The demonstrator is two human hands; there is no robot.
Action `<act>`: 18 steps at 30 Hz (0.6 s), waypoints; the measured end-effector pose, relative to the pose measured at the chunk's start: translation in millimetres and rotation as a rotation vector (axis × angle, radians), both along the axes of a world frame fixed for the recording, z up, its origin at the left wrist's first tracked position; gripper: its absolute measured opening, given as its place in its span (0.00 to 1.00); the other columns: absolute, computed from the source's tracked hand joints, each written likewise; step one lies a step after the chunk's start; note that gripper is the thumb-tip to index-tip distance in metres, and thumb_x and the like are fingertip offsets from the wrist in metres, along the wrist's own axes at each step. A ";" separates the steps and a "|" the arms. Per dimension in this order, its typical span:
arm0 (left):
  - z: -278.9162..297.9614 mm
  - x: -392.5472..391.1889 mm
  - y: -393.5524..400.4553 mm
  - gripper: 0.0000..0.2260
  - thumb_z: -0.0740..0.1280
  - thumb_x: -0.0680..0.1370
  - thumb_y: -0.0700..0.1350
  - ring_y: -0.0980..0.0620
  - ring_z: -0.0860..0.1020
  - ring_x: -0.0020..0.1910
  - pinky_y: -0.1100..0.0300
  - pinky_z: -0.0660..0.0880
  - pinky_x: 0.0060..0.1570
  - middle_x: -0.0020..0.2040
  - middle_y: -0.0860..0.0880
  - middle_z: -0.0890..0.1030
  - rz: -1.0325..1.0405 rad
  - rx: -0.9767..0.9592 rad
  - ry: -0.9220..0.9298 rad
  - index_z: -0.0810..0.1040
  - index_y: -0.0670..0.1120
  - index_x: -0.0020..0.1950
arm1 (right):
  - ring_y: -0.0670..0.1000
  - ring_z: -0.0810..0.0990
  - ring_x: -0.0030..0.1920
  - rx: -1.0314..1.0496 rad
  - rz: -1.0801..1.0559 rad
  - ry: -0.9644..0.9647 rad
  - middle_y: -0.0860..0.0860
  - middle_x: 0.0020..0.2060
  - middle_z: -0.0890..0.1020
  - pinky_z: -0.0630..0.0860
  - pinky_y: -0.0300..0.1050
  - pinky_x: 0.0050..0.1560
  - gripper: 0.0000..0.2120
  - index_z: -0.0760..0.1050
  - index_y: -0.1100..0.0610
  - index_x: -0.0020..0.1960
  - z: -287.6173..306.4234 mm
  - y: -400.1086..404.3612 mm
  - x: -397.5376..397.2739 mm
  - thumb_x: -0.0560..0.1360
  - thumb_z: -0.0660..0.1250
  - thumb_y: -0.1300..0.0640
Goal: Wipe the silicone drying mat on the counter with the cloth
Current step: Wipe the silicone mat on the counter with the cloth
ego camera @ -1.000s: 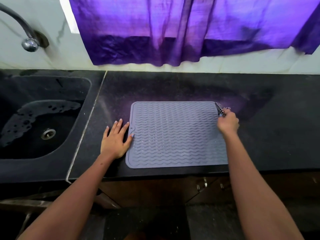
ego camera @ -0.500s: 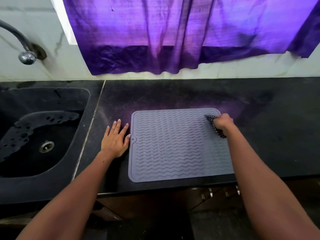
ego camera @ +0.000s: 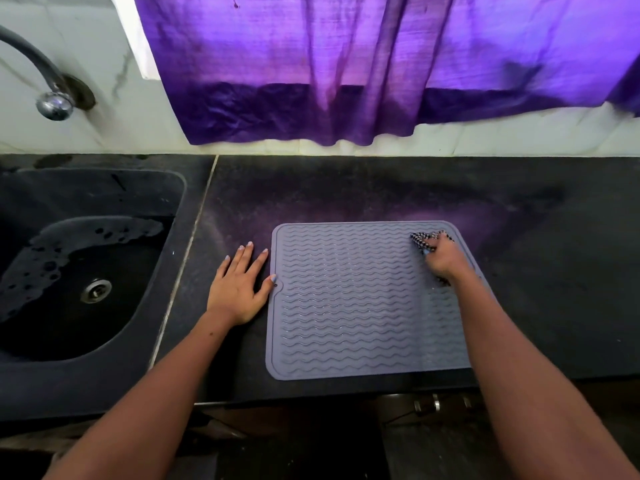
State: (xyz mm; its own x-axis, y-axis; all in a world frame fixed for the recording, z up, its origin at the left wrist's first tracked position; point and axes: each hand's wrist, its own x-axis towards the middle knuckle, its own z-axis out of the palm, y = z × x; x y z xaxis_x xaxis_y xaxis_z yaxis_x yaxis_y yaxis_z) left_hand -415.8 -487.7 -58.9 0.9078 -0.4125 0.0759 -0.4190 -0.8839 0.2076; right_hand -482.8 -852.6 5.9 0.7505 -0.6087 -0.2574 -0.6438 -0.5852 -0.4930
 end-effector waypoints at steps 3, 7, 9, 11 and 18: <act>1.7 -0.6 -0.1 0.37 0.37 0.71 0.67 0.52 0.49 0.77 0.54 0.44 0.74 0.78 0.48 0.52 0.002 -0.002 0.006 0.55 0.53 0.77 | 0.62 0.74 0.62 0.132 -0.273 -0.190 0.62 0.62 0.76 0.71 0.50 0.61 0.16 0.72 0.63 0.65 21.0 8.1 5.2 0.78 0.58 0.62; 1.1 -1.3 0.5 0.36 0.38 0.71 0.67 0.52 0.49 0.77 0.55 0.44 0.74 0.78 0.48 0.53 0.010 -0.027 0.003 0.56 0.54 0.76 | 0.62 0.76 0.60 0.013 -0.232 -0.338 0.62 0.60 0.78 0.72 0.49 0.57 0.16 0.73 0.57 0.64 21.2 50.0 18.2 0.78 0.58 0.62; 0.7 -1.1 1.0 0.36 0.38 0.71 0.67 0.52 0.50 0.77 0.55 0.44 0.74 0.78 0.48 0.53 0.012 -0.034 0.001 0.56 0.54 0.76 | 0.62 0.72 0.65 -0.057 -0.027 -0.252 0.62 0.65 0.73 0.68 0.50 0.63 0.19 0.70 0.56 0.68 3.8 78.8 19.3 0.78 0.58 0.62; 0.1 -0.4 0.6 0.36 0.38 0.71 0.67 0.52 0.49 0.77 0.55 0.43 0.74 0.78 0.48 0.53 0.012 -0.037 0.001 0.56 0.54 0.76 | 0.60 0.58 0.74 -0.196 0.167 -0.097 0.59 0.75 0.58 0.58 0.53 0.72 0.24 0.61 0.54 0.73 -17.9 101.2 16.2 0.78 0.58 0.59; -0.1 -0.6 0.5 0.35 0.40 0.72 0.66 0.52 0.50 0.77 0.55 0.43 0.74 0.78 0.48 0.53 0.010 -0.057 0.003 0.56 0.53 0.76 | 0.61 0.59 0.73 -0.339 0.281 0.042 0.59 0.74 0.58 0.63 0.56 0.69 0.25 0.63 0.52 0.73 -20.5 89.8 27.3 0.77 0.61 0.61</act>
State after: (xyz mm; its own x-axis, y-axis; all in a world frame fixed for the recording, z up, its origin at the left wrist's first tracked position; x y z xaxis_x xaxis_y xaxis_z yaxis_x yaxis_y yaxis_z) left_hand -416.4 -487.2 -59.0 0.9122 -0.3983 0.0963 -0.4093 -0.8747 0.2595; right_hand -455.4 -762.7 -14.6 0.8919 -0.4380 -0.1122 -0.4522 -0.8644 -0.2200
